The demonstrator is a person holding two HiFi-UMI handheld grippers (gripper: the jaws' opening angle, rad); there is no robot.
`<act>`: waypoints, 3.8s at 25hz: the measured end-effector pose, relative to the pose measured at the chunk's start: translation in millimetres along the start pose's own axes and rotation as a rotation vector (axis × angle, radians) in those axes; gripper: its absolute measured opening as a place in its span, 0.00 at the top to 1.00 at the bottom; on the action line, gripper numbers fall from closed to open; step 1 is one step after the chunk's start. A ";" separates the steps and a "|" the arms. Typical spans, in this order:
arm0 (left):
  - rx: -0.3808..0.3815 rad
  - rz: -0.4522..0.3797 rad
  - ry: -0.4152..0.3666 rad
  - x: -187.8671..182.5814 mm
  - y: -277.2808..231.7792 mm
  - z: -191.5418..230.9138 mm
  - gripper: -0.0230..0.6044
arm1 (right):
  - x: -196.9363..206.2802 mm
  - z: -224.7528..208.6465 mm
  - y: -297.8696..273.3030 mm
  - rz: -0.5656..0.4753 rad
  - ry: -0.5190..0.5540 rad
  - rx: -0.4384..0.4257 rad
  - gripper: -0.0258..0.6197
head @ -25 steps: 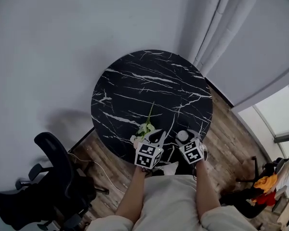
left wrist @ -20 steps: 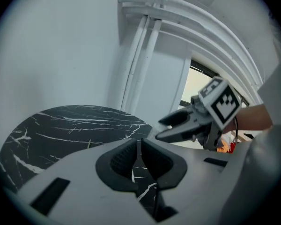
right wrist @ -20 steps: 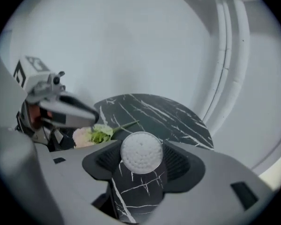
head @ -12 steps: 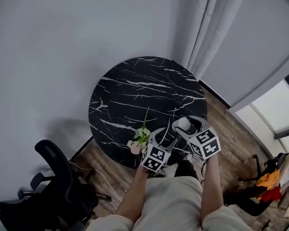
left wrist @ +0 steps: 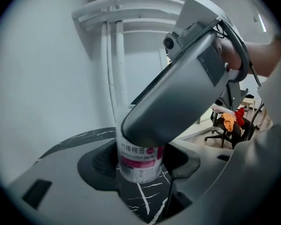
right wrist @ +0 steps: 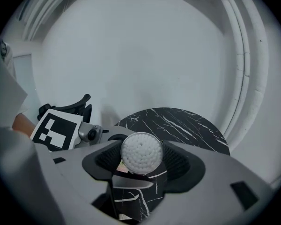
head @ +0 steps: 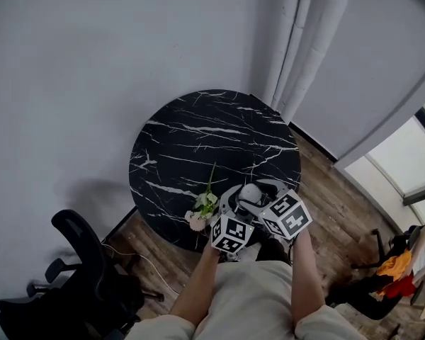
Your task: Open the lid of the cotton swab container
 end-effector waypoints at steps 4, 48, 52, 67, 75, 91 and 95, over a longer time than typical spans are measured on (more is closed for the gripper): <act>0.049 -0.049 0.143 3.0 8.2 5.7 0.53 | -4.7 12.2 -0.2 -0.134 0.092 -0.054 0.51; 0.139 -0.066 0.091 -2.1 26.0 2.4 0.54 | -39.9 -2.1 42.2 -0.433 0.156 0.120 0.51; 0.139 -0.082 0.079 -6.7 26.2 4.0 0.54 | -33.1 -22.5 49.4 -0.432 0.143 0.241 0.51; 0.121 -0.122 0.061 -20.5 29.5 5.5 0.54 | 7.9 -46.2 39.2 -0.345 0.025 0.372 0.51; 0.068 -0.078 0.084 -7.3 29.4 13.8 0.54 | 8.6 -45.7 40.7 -0.415 -0.047 0.328 0.51; -0.243 -0.090 0.233 6.9 48.6 54.7 0.54 | 30.1 -31.6 34.1 -0.368 -0.080 0.222 0.51; -0.243 -0.091 0.239 8.3 48.2 52.3 0.54 | 36.7 -30.7 33.6 -0.365 -0.092 0.208 0.51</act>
Point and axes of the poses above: the fingertips, and each gripper's own axes: y backward along the fingers, z to its left, x out of its underside, the point moved 6 cm from there along y, backward along the fingers, and after that the axes turned 10 degrees about -z, right-handed, at the moved point
